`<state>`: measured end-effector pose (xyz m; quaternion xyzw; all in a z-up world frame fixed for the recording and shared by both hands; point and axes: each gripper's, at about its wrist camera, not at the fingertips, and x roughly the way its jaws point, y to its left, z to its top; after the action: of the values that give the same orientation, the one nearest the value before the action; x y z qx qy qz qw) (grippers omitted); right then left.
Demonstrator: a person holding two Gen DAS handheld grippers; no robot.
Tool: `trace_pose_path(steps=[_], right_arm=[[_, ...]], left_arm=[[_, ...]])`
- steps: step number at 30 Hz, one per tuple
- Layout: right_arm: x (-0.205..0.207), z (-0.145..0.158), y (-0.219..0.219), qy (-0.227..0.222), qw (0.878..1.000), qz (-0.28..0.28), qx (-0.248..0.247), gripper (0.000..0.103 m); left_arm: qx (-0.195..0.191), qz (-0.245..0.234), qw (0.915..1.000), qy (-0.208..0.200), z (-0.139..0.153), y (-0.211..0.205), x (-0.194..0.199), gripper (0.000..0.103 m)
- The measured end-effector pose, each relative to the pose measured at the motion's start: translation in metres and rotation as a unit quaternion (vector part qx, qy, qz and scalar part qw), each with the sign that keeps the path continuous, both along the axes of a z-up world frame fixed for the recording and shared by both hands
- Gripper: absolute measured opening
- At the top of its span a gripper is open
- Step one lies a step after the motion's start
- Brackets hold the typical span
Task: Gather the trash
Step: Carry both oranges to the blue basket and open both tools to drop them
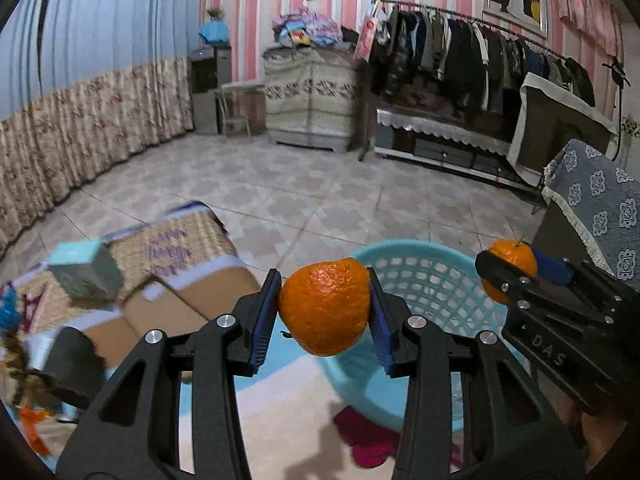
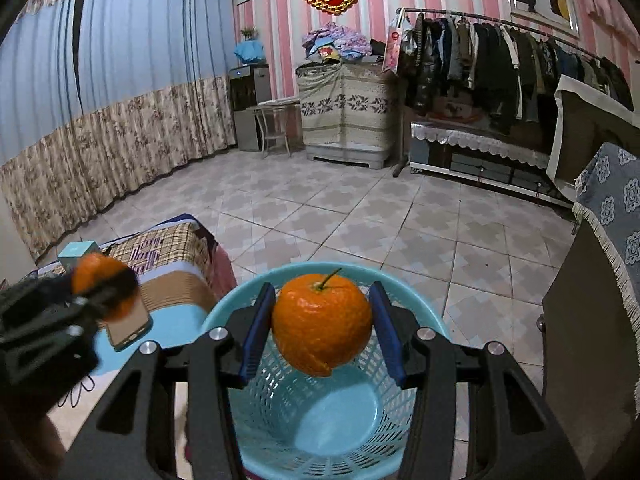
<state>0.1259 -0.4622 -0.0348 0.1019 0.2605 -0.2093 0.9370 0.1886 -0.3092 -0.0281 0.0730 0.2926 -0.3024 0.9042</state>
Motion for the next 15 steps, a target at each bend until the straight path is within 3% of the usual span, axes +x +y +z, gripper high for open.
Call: trace_pose_path(steps=[7,15], right_arm=[[-0.009,-0.024,-0.016,0.016,0.999,-0.03,0.011,0.048],[-0.014,-0.046,-0.038,0.036,0.997,-0.066,0.028,0.048]], left_arm=[[0.01,-0.005,0.9996,0.026,-0.038,-0.03,0.012,0.041],[0.034,-0.014,0.9992,0.013,-0.053,-0.052,0.012,0.041]])
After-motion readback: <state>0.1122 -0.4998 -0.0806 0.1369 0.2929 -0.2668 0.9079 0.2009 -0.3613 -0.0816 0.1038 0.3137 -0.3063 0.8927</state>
